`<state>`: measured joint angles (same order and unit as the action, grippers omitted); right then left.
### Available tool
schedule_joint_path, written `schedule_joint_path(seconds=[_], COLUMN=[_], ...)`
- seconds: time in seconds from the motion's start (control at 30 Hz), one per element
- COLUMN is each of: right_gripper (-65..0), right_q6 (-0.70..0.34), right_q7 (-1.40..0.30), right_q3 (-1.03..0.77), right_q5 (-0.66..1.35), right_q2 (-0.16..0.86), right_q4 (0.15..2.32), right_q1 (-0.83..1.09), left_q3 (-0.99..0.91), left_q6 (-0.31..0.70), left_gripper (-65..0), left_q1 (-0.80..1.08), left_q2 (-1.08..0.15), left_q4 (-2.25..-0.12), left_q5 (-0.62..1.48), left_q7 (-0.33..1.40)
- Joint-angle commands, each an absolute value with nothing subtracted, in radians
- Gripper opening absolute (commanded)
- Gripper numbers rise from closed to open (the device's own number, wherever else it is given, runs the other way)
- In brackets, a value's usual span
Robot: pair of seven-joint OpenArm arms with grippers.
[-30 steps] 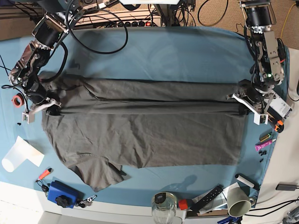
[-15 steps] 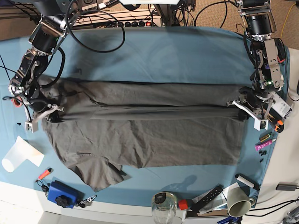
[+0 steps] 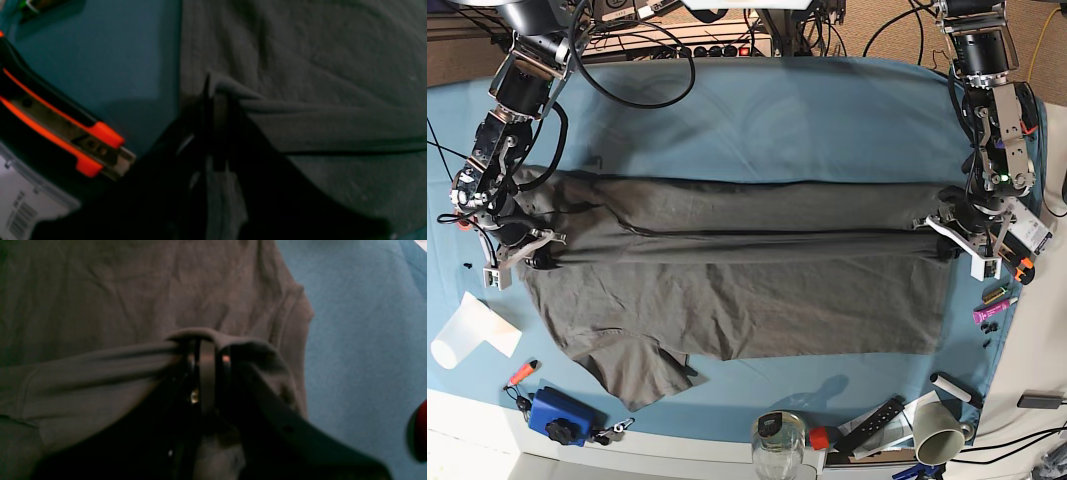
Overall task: Fold the T-shirt properly
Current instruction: 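Lower the folded edge onto the shirt and open both grippers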
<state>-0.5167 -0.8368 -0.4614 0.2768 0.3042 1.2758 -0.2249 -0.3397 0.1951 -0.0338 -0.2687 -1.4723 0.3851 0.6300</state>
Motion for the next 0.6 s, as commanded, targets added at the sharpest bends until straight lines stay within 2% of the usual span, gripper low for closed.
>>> schedule_joint_path(seconds=[0.0,0.03,0.1,0.2,0.3,0.37,0.57], right_gripper=[-65.0,-65.0,-64.8,-56.1,-48.7,-46.9,-46.9], right_q6=[-0.501,-0.501,-0.509,-0.545,-0.545,-0.543,-0.505], right_q7=[-0.802,-0.799,-0.789,-0.771,-0.769,-0.772,-0.853], right_q3=[-0.466,-0.466,-0.466,-0.466,-0.466,-0.466,-0.47], right_q5=[0.268,0.268,0.268,0.268,0.268,0.268,0.295], right_q2=[0.33,0.33,0.33,0.33,0.33,0.33,0.333], right_q4=[1.294,1.294,1.294,1.294,1.294,1.294,1.296], right_q1=[-0.252,-0.252,-0.252,-0.253,-0.255,-0.265,-0.32], left_q3=[-0.347,-0.347,-0.347,-0.347,-0.347,-0.347,-0.347], left_q6=[0.184,0.184,0.184,0.184,0.183,0.184,0.184], left_gripper=[-65.0,-65.0,-59.1,-50.3,-44.9,-43.3,-43.2], left_q1=[-0.053,-0.053,-0.053,-0.056,-0.063,-0.071,-0.092], left_q2=[-0.286,-0.286,-0.286,-0.286,-0.286,-0.289,-0.303], left_q4=[-1.487,-1.487,-1.487,-1.488,-1.488,-1.488,-1.498], left_q5=[0.374,0.374,0.374,0.373,0.373,0.373,0.373], left_q7=[0.601,0.6,0.584,0.575,0.575,0.576,0.632])
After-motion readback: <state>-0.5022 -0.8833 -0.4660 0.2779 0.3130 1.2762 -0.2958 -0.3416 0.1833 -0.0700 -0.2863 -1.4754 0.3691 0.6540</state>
